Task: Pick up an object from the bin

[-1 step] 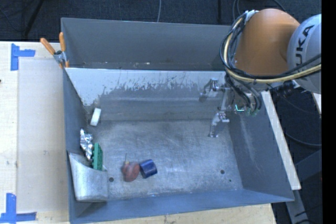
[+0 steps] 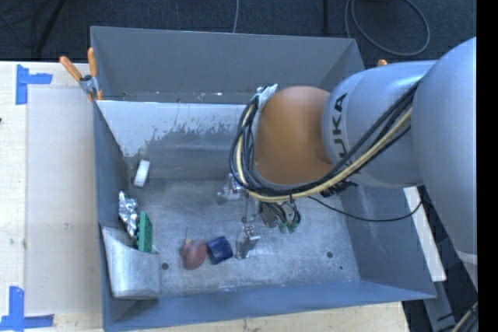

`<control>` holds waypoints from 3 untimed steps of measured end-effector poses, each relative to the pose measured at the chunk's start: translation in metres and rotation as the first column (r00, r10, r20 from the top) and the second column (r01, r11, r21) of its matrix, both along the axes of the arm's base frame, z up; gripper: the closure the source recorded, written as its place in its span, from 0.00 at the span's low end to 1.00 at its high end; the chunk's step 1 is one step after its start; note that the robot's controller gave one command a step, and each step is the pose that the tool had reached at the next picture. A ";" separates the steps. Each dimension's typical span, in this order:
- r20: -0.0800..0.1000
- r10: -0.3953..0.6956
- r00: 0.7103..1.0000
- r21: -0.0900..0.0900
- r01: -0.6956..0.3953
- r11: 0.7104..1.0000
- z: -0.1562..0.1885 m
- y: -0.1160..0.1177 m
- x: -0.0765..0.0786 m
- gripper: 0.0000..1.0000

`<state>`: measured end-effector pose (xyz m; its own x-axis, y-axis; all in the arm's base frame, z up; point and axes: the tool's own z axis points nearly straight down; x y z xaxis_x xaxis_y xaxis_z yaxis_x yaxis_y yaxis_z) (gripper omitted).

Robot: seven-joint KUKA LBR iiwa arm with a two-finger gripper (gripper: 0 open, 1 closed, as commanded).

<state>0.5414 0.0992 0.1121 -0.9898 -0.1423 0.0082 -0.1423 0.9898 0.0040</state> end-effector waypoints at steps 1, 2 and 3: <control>0.014 0.120 0.993 -0.004 -0.120 0.993 -0.040 0.024 -0.031 0.00; 0.011 0.120 0.993 -0.003 -0.120 0.993 -0.039 0.025 -0.031 1.00; 0.017 0.156 0.988 -0.001 -0.156 0.988 0.118 0.049 -0.028 1.00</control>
Offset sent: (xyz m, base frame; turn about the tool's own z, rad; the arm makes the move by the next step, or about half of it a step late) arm -0.0328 0.0245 -0.0421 -0.1225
